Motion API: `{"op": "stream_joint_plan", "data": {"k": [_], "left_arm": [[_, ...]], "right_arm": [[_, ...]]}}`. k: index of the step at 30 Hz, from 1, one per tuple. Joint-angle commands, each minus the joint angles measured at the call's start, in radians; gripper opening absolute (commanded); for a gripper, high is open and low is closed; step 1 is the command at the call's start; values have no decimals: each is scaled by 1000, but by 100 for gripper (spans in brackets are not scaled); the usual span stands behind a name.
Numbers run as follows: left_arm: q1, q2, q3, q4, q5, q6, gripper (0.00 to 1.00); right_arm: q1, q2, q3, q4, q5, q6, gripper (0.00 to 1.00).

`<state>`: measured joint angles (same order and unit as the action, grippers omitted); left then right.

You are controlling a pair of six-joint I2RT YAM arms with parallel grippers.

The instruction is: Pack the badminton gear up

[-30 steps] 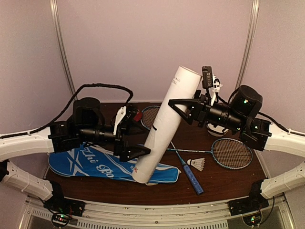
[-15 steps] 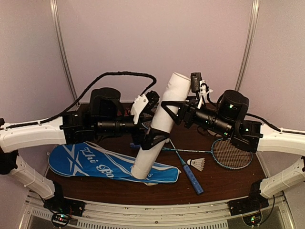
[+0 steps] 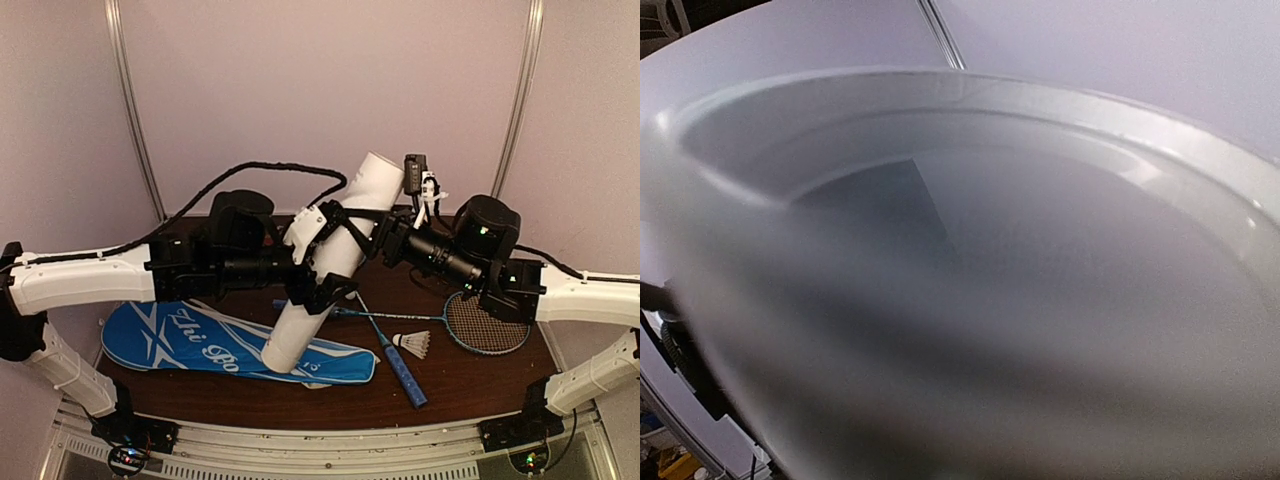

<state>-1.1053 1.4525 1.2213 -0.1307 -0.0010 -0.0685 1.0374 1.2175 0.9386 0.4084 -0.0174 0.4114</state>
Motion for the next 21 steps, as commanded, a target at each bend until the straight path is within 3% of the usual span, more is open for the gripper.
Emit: {"op": "stream_joint_plan", "data": {"k": [1,8,13,16,21], "left_arm": [[-1,13,-14,80,-25,29,97],[-1,-29,-112,197,-34,46,83],[-1,-89,-177,205,-64,79,72],[-1,-132,-229,189,-67,113,68],[-1,-224,-357,163,-88,201,68]], "right_arm": [[17,-22,-19,103,16,28,55],[17,-48,-77,188,-8,41,60],[17,-76,-77,137,-17,10,87],[14,-125,-75,37,-42,-22,99],[11,-259,-51,-287,-52,-79,100]]}}
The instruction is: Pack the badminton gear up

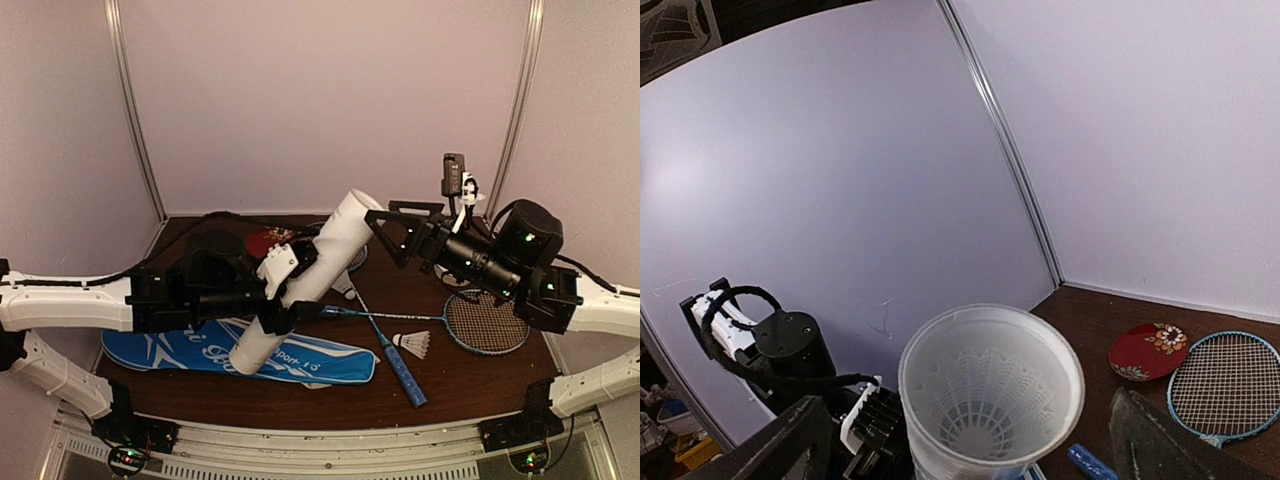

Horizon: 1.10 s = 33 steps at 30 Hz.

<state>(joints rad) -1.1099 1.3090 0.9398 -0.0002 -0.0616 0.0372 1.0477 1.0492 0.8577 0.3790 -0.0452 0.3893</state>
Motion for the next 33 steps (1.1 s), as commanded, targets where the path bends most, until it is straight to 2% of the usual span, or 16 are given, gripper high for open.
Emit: {"op": "stream_joint_plan", "data": {"k": [1,4,7,8,10,12,16,20,26,33], "left_arm": [[4,-99,-90,22,-36,114,68],[4,-157,-134,-39,-39,185,66],[4,-198,-156,-94,-27,239,64],[4,-209,-159,-109,-26,250,62],[4,-223,-162,-138,-13,272,60],[4,-234,-163,-161,-3,286,59],[2,-246,-163,-195,19,305,58],[1,-235,-147,-233,24,317,55],[1,-225,-147,-235,49,309,52],[1,-227,-150,-230,57,312,49]], "right_arm": [[0,-121,44,-331,-27,-76,100],[-3,-192,107,-543,-30,-147,98],[-3,-185,223,-752,-79,-200,93],[-2,-173,254,-801,-106,-207,91],[-3,-141,304,-864,-159,-200,80],[-3,-108,338,-900,-216,-182,77],[-2,-43,373,-898,-343,-130,63],[3,18,398,-882,-406,-85,52],[15,73,398,-847,-440,-60,41],[19,96,355,-780,-502,-8,34]]}}
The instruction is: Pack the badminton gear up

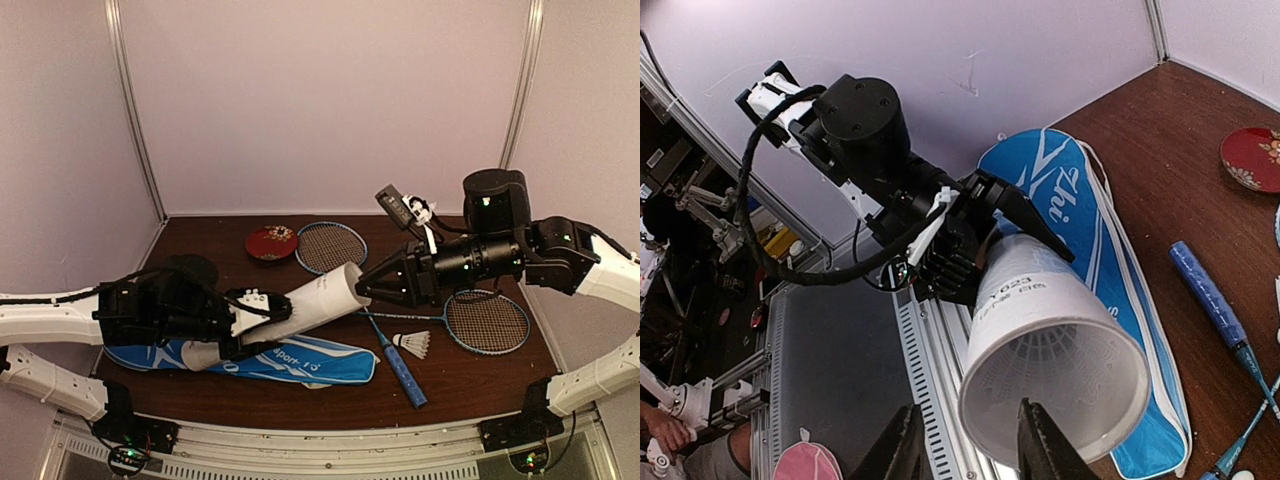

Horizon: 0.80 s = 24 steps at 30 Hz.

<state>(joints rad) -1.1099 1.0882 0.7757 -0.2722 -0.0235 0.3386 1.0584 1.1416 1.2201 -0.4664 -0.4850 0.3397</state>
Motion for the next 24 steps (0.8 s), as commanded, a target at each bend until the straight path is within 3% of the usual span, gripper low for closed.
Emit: {"op": "stream_joint_plan", "data": {"k": [1,8,24], "left_arm": [[1,-3,14,42,19,11,48],[1,13,19,46,21,5,47],[1,3,0,77,36,-15,44]], "right_arm": [[10,5,-8,70,-71,46,33],[14,23,-32,93,-95,67,29],[14,9,-69,66,20,60,29]]}}
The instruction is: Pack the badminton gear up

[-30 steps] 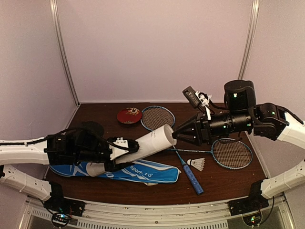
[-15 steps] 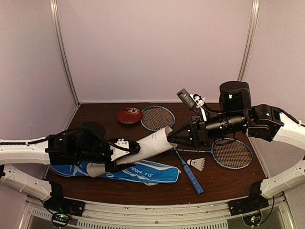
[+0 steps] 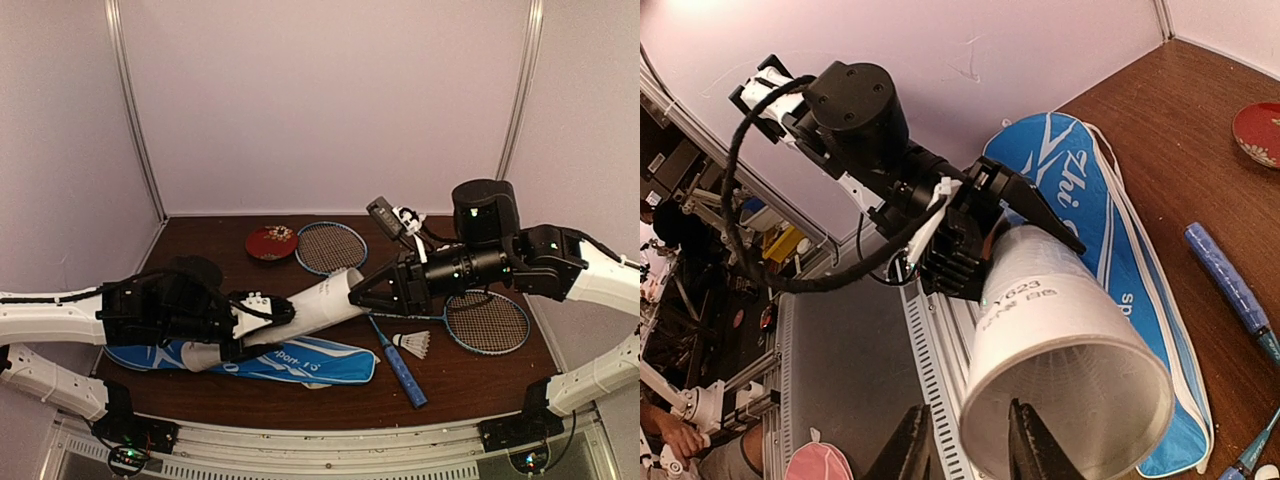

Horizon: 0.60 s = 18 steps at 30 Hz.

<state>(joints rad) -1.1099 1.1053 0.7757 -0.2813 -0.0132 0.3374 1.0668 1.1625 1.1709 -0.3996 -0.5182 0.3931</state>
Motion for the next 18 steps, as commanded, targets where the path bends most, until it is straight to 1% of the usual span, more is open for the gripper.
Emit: {"op": "stream_joint_plan", "data": {"k": [1,3,4,6,10,12,18], "left_arm": [[1,-15,-1,86,27,-14,44],[1,-14,0,85,25,-12,44],[1,-14,3,82,25,-12,44],[1,-15,-1,84,27,-13,43],[1,-21,-14,82,19,-15,43],[1,-22,-15,72,14,-16,43],[1,-27,-32,71,11,-22,41]], "right_arm": [[5,-15,-22,0,54,8,28],[7,-14,-26,3,40,11,26],[6,-12,-27,5,32,13,23],[6,-14,-27,8,19,9,13],[6,-32,-16,9,14,3,8],[5,-43,-17,6,14,-2,1],[-3,-100,-49,18,15,3,0]]}}
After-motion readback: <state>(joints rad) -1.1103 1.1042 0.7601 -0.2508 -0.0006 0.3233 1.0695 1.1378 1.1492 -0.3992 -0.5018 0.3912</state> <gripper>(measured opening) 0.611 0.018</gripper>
